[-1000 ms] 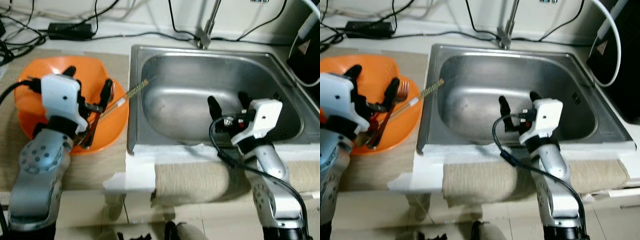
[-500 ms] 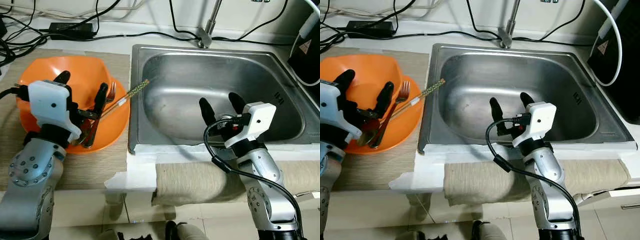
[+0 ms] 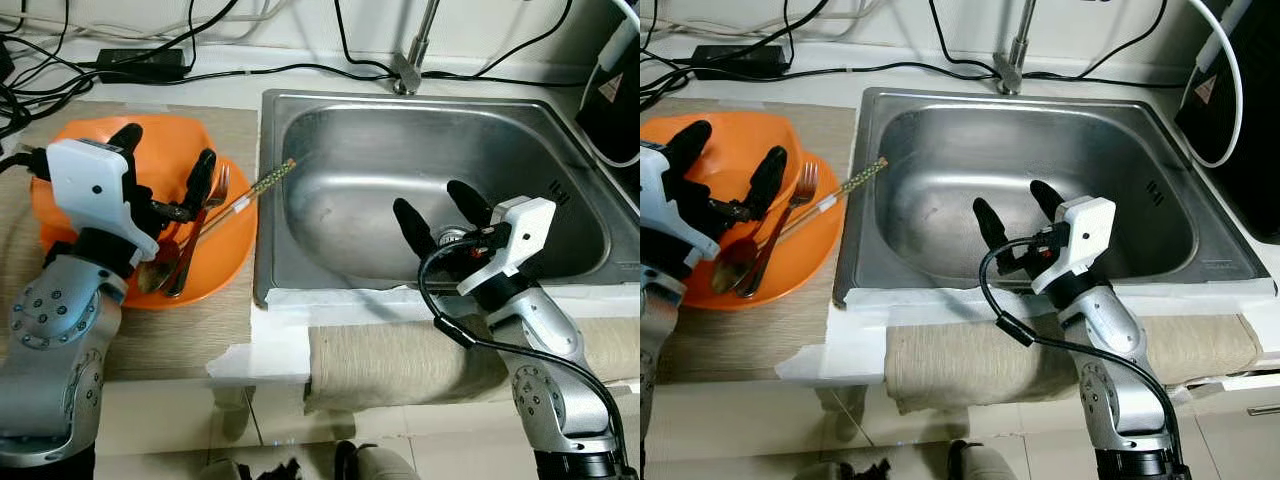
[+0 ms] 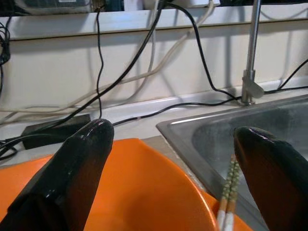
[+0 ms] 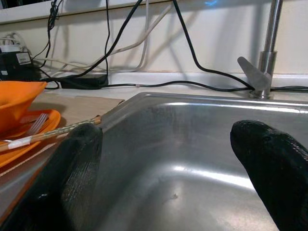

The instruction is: Kitchen organization

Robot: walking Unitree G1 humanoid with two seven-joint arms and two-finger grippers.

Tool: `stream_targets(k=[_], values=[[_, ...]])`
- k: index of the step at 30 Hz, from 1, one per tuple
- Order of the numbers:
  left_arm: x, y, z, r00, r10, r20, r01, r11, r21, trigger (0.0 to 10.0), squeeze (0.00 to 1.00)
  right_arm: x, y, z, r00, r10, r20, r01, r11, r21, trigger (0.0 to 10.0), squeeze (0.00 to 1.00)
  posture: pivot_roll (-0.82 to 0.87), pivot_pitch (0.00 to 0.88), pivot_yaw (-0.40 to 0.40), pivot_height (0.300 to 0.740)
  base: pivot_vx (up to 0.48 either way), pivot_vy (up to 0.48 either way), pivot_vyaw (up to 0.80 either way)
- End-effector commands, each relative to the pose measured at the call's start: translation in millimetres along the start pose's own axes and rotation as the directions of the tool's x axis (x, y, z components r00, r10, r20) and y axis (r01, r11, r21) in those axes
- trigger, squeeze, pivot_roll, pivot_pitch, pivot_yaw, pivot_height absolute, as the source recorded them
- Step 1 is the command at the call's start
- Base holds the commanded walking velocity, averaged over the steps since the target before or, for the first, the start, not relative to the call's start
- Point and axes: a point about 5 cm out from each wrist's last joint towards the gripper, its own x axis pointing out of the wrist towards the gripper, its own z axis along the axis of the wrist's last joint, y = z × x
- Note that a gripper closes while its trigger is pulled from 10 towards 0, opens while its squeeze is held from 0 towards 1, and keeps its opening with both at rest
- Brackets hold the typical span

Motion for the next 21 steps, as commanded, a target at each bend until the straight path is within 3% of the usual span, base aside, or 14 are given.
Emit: stream_targets(k=[1, 8, 14, 17, 18, 21], values=[[-0.1, -4.4, 1, 0.999, -0.035, -0.009, 0.035, 0.999, 0.012, 10.0, 0.0, 2.3, -1.7, 0, 1.0, 0.001, 0.005, -0.001, 1.0, -0.003, 10.0, 0.0, -0.09, 0.118, -0.049, 0.74, 0.0, 0.0, 0.0], [-7.3, 5.3, 0, 0.998, -0.054, -0.023, 0.055, 0.998, 0.04, 10.0, 0.0, 12.0, 8.6, 1, 0.999, 0.047, 0.006, -0.047, 0.999, 0.02, 10.0, 0.0, -0.07, 0.13, -0.076, 0.74, 0.0, 0.0, 0.0], [-18.0, 10.6, 16, 0.994, -0.109, -0.004, 0.109, 0.994, 0.01, 10.0, 0.0, 13.0, 13.6, -1, 0.99, 0.136, -0.022, -0.135, 0.99, 0.033, 10.0, 0.0, -0.05, 0.129, -0.094, 0.74, 0.0, 0.0, 0.0], [-22.8, 16.4, 17, 0.988, -0.148, -0.048, 0.149, 0.988, 0.027, 10.0, 0.0, 14.0, 17.1, -2, 0.978, 0.202, -0.044, -0.201, 0.979, 0.028, 10.0, 0.0, -0.05, 0.129, -0.096, 0.74, 0.0, 0.0, 0.0], [-27.6, 22.4, 11, 0.981, -0.165, -0.103, 0.17, 0.985, 0.033, 10.0, 0.0, 13.6, 17.4, -3, 0.976, 0.214, -0.05, -0.213, 0.977, 0.026, 10.0, 0.0, -0.06, 0.128, -0.099, 0.74, 0.0, 0.0, 0.0], [-31.5, 31.0, 7, 0.977, -0.151, -0.153, 0.16, 0.986, 0.05, 10.0, 0.0, 13.0, 16.7, -3, 0.975, 0.216, -0.053, -0.215, 0.976, 0.028, 10.0, 0.0, -0.06, 0.128, -0.102, 0.74, 0.0, 0.0, 0.0]])
